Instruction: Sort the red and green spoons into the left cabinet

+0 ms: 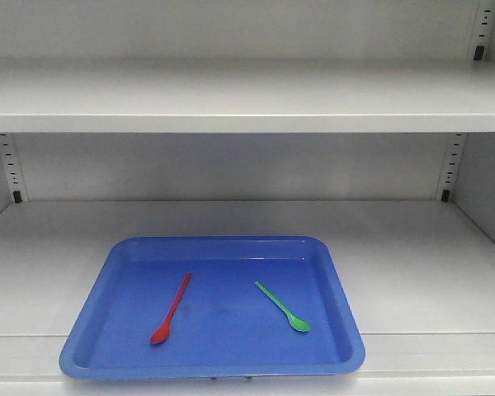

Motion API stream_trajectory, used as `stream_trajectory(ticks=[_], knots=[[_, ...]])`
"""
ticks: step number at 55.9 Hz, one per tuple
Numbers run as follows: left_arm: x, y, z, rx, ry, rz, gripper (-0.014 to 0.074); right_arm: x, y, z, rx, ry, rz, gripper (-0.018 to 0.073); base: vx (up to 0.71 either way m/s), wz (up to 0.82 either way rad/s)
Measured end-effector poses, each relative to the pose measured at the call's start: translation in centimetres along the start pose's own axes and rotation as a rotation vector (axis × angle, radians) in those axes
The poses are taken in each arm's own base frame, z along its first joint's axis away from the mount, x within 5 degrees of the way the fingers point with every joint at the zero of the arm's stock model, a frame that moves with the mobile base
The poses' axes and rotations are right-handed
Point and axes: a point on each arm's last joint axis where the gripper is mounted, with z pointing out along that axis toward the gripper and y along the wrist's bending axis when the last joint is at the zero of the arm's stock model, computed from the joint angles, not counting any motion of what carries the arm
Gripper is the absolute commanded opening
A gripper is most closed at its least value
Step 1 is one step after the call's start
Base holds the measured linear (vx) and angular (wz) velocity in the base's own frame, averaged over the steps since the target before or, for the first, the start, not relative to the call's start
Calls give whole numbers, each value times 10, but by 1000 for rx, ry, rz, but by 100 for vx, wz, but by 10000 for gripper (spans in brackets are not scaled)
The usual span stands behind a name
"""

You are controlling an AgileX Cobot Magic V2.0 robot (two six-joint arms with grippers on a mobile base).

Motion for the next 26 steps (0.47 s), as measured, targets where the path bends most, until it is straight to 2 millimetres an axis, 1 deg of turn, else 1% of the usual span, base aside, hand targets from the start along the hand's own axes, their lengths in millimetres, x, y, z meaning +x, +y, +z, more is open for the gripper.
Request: stream_trajectory(ticks=[26], knots=[[0,0,0,0,0,0,-6,0,0,0,0,0,1,-3,0,0]])
